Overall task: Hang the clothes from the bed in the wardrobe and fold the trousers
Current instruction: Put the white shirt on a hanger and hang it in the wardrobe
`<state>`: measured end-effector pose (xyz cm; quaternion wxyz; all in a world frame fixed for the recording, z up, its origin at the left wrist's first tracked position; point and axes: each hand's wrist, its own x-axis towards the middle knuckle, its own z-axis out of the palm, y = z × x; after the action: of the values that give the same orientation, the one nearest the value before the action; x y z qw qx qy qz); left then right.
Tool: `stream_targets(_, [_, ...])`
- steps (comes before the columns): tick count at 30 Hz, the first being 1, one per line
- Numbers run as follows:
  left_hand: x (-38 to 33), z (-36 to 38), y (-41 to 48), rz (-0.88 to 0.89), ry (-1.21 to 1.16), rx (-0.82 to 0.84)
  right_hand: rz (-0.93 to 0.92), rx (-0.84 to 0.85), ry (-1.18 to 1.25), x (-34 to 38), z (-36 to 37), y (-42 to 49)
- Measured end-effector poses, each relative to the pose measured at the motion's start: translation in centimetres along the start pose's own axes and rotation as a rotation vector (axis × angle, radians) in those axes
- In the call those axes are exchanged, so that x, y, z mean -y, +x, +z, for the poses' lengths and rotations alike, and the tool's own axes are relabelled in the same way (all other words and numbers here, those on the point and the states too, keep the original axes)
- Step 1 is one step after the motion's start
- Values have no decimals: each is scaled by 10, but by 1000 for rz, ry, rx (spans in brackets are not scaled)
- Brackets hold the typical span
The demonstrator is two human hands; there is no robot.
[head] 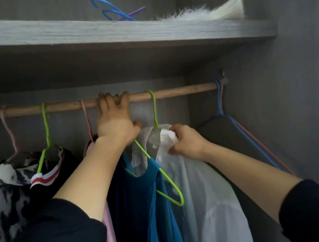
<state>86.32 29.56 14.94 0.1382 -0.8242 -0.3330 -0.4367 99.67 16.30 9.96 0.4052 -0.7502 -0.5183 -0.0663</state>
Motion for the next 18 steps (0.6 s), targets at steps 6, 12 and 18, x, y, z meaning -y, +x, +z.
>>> stream_targets(6, [-13,7,-2,-36,52,-10,0,101,-5,-3,-21,-7])
stream_targets(12, [-14,7,0,-51,80,28,-146,-45,-225,-4,-22,-20])
stream_targets(18, [-25,7,0,-93,-11,-41,33,-424,-492,-12,-67,-13])
